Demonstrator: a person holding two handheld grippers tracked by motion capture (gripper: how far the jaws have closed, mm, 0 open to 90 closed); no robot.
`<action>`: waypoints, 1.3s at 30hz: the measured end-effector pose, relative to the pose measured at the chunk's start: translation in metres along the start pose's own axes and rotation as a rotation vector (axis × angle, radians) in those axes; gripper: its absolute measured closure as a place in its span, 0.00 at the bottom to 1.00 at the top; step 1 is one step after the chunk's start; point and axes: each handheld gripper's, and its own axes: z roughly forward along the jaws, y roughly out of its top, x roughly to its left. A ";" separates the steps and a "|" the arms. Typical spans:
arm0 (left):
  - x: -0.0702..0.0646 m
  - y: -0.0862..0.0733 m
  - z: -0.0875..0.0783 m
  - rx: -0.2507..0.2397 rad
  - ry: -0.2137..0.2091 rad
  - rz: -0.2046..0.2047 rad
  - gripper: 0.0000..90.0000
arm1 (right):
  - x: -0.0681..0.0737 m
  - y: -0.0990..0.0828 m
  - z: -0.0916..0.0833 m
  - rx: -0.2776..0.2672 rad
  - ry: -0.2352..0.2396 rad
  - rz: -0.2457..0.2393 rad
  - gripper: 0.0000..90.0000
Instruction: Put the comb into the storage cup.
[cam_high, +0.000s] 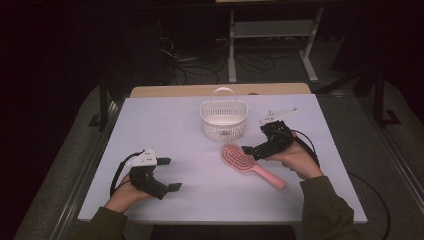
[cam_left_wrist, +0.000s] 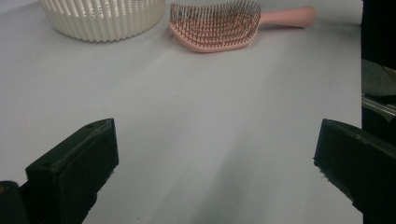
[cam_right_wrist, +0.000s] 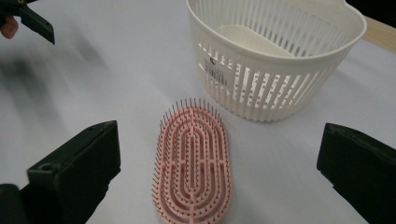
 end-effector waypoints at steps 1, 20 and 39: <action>0.000 0.000 0.000 0.001 0.000 0.001 0.00 | 0.000 0.002 0.001 -0.004 0.005 0.000 0.00; -0.001 -0.001 -0.001 0.003 0.009 0.009 0.00 | 0.002 -0.004 0.005 0.047 0.010 -0.002 0.00; -0.001 -0.001 -0.002 0.005 0.010 0.010 0.00 | -0.001 -0.012 0.002 0.095 0.015 0.013 0.00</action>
